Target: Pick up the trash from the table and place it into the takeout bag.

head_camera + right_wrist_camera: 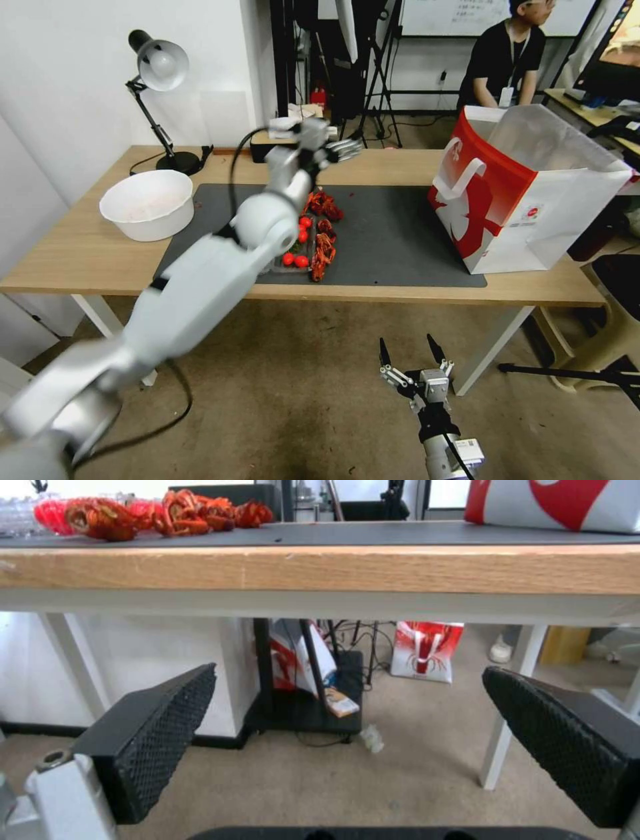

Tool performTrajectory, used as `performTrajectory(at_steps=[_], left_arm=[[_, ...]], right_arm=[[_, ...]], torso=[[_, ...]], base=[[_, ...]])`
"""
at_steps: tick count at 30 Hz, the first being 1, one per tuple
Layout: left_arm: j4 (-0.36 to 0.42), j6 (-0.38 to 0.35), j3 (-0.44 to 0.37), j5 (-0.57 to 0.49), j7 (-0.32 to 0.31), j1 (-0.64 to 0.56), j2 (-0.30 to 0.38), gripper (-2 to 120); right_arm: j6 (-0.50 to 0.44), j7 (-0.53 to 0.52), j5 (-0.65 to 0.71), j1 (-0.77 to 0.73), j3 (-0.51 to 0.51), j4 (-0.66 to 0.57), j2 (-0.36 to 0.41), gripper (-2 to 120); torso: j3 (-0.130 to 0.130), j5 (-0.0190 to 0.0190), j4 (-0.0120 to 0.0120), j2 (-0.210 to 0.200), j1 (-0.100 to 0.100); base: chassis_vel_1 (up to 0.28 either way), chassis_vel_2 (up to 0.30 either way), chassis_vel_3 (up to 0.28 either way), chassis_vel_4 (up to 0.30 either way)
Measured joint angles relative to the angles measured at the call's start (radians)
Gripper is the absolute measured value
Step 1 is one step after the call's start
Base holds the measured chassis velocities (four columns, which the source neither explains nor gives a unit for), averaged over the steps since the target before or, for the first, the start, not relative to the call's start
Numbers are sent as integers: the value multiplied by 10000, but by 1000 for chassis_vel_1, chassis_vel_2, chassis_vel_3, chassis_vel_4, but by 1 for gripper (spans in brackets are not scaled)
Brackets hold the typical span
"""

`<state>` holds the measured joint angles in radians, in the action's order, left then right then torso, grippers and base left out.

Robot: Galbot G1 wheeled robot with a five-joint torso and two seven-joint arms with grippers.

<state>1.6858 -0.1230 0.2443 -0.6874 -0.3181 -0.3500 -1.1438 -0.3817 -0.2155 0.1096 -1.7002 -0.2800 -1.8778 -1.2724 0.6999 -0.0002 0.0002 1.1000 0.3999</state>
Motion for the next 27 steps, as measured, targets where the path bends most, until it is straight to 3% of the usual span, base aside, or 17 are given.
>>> performTrajectory(at_steps=[5,7,8,10,11,13,14,17,27], left_arm=[[962,63,-1357,568,73,-1728,153,100],[1706,233,-2970,1102,358,-3646,143,100],[1706,233,-2970,1102,358,-3646,143,100],[2108,656,-3918,2020,515,-5294,61,100],[2108,656,-3918,2020,515,-5294,61,100],[2217,1079,-4538,3116,665,-6718,-188,100],[2217,1079,-4538,3116,665,-6718,-188,100],[2542,1481,-5368,4211,852,-8251,-582,100],[3313,1992,-7437,5502,1442,-11694,-1164,100]], right_arm=[[-64,-34,-9,-37,4,-3,6,100],[-134,-50,-35,-114,2,-12,26,100],[-134,-50,-35,-114,2,-12,26,100],[-187,-51,-55,-155,5,-13,47,100],[-187,-51,-55,-155,5,-13,47,100],[-192,-52,-63,-181,34,-94,29,100],[-192,-52,-63,-181,34,-94,29,100],[-192,-52,-88,-219,98,-217,-24,100],[-271,-49,-202,-345,65,-752,38,100]], torso=[[-1,1,-1,1,0],[-2,2,2,1,-1],[-2,2,2,1,-1],[-2,1,-2,1,0],[-2,1,-2,1,0],[0,-3,1,1,-1],[0,-3,1,1,-1],[-1,4,-4,1,-1],[-1,2,0,1,-2]], base=[[0,0,0,0],[0,0,0,0],[0,0,0,0],[0,0,0,0],[0,0,0,0],[0,0,0,0],[0,0,0,0],[0,0,0,0],[0,0,0,0]])
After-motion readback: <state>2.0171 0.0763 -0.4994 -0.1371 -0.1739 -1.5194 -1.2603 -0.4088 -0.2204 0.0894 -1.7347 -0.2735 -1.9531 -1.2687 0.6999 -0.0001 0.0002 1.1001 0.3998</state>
